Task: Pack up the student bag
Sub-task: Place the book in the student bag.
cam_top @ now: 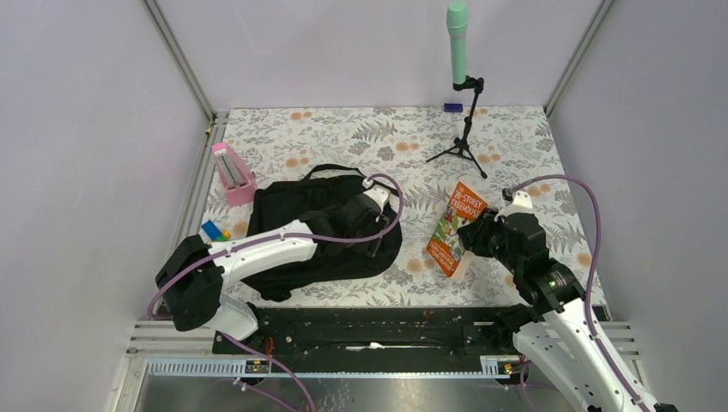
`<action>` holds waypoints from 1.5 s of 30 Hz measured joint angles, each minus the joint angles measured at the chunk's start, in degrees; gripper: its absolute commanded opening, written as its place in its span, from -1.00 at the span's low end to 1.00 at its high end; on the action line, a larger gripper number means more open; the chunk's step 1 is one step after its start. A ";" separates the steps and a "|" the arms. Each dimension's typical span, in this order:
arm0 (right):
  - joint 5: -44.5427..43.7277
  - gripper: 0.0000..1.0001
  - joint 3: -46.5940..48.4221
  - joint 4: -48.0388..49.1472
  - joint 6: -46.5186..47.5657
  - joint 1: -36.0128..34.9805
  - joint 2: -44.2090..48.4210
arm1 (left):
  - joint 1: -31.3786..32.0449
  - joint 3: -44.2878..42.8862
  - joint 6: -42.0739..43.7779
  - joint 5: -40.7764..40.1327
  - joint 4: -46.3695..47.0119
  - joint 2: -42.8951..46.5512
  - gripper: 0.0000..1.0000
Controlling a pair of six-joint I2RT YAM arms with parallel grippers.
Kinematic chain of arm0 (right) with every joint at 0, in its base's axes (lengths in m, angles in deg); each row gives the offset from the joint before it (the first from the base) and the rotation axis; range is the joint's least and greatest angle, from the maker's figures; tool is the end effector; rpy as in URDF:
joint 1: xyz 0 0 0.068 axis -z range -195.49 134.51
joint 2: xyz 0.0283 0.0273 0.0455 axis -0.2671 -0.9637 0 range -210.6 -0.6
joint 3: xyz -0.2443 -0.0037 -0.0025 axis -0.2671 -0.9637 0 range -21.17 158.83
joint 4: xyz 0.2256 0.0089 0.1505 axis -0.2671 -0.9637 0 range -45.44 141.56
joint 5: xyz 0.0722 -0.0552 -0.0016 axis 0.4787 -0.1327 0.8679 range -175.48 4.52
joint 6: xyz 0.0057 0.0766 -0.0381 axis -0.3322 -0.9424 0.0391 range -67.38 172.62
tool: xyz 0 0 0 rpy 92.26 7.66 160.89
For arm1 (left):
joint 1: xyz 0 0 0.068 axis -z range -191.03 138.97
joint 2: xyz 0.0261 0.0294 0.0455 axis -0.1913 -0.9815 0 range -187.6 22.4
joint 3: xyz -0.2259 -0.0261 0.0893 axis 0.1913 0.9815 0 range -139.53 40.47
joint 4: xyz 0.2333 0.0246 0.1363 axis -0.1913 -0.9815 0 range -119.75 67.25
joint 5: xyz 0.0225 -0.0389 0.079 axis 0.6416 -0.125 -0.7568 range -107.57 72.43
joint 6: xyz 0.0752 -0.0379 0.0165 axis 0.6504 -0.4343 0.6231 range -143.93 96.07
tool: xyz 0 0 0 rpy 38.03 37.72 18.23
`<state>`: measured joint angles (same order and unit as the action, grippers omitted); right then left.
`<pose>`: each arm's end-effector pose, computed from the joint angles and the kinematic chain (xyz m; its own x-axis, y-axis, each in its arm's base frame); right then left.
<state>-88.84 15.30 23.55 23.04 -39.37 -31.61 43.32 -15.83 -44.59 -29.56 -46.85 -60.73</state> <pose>0.1898 0.0792 0.2610 -0.4800 0.3265 -0.8142 -0.1353 0.8895 0.4365 0.2110 -0.2674 0.1696 -0.6770 0.3515 -0.6466 0.5126 0.8556 -0.0716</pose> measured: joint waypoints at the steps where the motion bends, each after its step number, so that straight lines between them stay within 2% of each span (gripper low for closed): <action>1: 0.04 -1.00 0.00 -0.02 -0.11 0.00 -0.24 | 0.07 -0.28 0.00 -0.22 0.04 -0.46 -0.25; 7: 0.98 -1.00 -0.02 -0.02 -0.50 0.00 -0.48 | 0.55 -0.76 0.15 -1.95 0.22 -1.40 -0.89; 9: 1.18 -1.00 -0.02 -0.02 -0.50 0.00 -0.50 | 0.57 -0.79 0.11 -2.60 0.20 -1.36 -1.00; 15: 3.34 -1.00 -0.02 0.04 -0.79 0.00 -1.33 | 0.57 -0.61 0.11 -4.79 -0.17 2.82 -1.00; 20: 7.96 -1.00 -0.02 2.62 -3.37 0.00 -4.37 | 0.22 3.28 0.13 -6.82 1.73 16.44 -1.00; 24: 14.03 -1.00 -0.63 11.85 -8.50 0.00 -9.84 | -0.09 6.45 0.07 -7.41 3.19 25.03 -1.00; 28: 17.73 -1.00 -0.61 21.88 -13.18 -1.03 -18.08 | -0.07 7.19 -0.35 -6.93 3.39 27.04 -1.00; 38: 15.93 -1.00 -0.02 40.00 -22.08 -9.64 -33.70 | -0.20 10.08 -1.01 -6.12 4.98 30.45 -1.00; 45: 12.04 -1.00 -0.02 45.88 -27.02 -14.40 -41.68 | -0.42 11.23 -1.64 -5.79 5.84 31.52 -1.00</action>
<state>-76.79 15.28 69.43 -3.98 -53.77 -73.29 42.90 -4.59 -46.23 -35.35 -41.01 -29.22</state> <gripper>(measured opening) 0.342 0.009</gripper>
